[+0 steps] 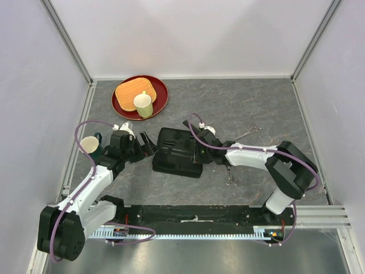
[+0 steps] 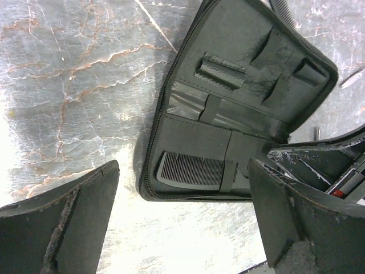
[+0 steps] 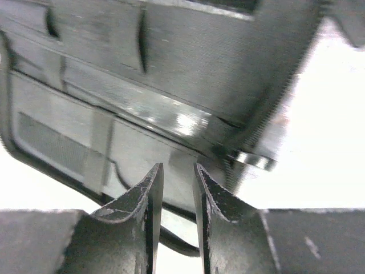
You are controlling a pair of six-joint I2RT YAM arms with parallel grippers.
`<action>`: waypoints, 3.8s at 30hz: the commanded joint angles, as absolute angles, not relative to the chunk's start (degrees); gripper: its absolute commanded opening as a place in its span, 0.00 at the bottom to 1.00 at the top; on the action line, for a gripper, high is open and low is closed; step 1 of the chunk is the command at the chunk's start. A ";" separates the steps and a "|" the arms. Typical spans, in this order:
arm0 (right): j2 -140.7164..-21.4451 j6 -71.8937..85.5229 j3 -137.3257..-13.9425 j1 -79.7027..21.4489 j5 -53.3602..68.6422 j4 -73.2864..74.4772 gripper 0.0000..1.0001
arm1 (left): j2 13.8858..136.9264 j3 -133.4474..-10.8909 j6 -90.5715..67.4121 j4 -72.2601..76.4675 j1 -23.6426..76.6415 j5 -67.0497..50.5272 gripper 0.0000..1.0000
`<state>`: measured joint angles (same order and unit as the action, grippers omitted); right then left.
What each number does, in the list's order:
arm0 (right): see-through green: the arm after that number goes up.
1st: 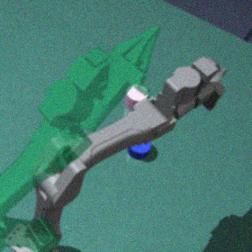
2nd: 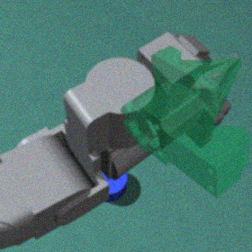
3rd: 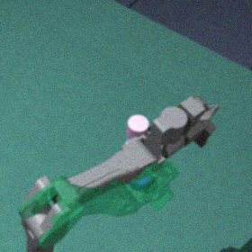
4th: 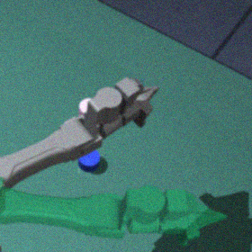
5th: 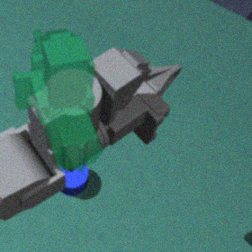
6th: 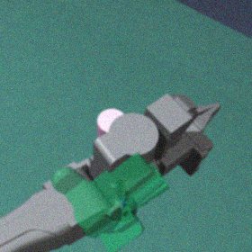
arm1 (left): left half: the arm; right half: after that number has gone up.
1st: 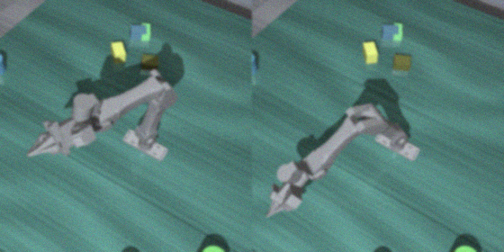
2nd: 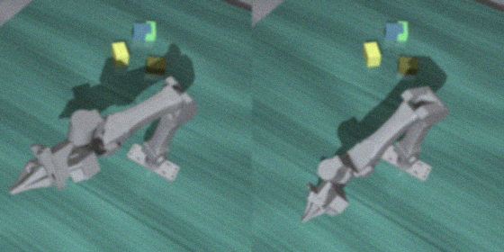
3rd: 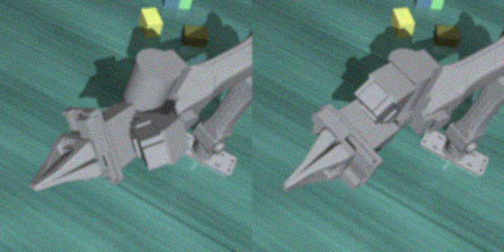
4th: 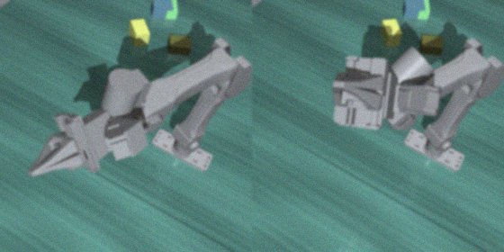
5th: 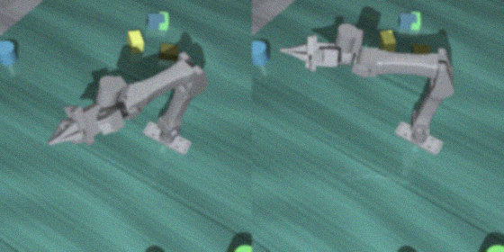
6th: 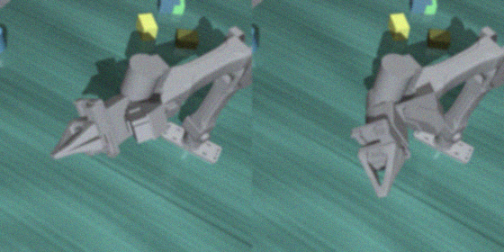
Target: Sort the hair-cutting tools
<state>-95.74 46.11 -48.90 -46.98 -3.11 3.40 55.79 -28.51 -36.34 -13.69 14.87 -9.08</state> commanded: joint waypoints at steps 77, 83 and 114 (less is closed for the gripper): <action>-115.05 -7.38 -92.02 -31.64 -3.43 42.19 0.70 | 60.73 -47.99 -29.98 -23.47 14.41 -8.79 0.99; -116.63 -10.54 -91.67 -30.85 1.83 41.75 0.69 | 61.26 -47.46 -29.18 -23.73 13.71 -8.96 0.99; -127.79 -2.73 -95.02 -28.22 -2.72 47.72 0.46 | 62.93 -47.02 -29.62 -23.64 12.22 -10.02 0.99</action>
<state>-125.10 -6.79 -97.03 -29.82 1.78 45.30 63.29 -45.74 -31.59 -24.18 12.56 -9.17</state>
